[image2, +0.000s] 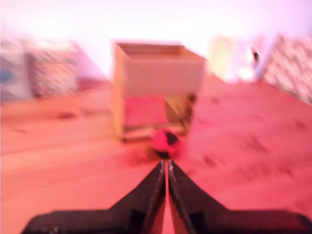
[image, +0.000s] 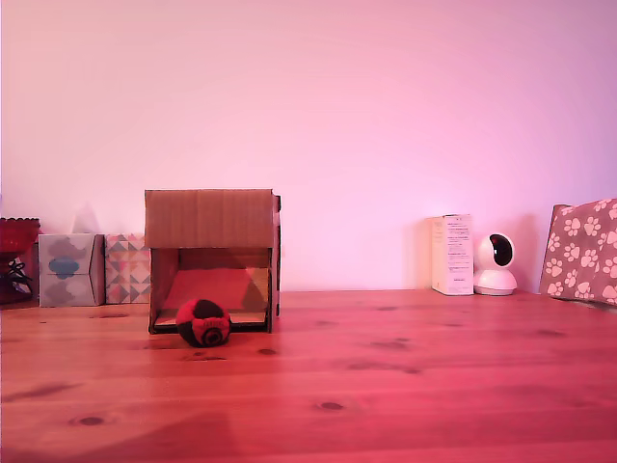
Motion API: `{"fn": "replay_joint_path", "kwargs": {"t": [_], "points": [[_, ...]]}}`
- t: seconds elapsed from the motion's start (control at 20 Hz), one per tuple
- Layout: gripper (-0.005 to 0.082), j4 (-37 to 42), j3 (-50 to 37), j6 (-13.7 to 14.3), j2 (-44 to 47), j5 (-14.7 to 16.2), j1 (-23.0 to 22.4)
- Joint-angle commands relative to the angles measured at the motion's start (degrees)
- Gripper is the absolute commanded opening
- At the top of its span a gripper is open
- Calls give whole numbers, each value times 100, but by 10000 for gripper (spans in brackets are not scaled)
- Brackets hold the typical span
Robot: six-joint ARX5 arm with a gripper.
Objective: Drop the footbag into the cardboard dice tower
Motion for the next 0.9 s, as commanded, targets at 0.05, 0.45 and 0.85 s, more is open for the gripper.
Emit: {"fn": "replay_joint_path", "kwargs": {"t": [0.05, 0.45, 0.85], "points": [[-24, 730, 9, 120, 804, 11, -258], [-24, 3110, 20, 160, 3508, -87, -990], [-24, 4205, 544, 164, 5097, -87, -1086]]}}
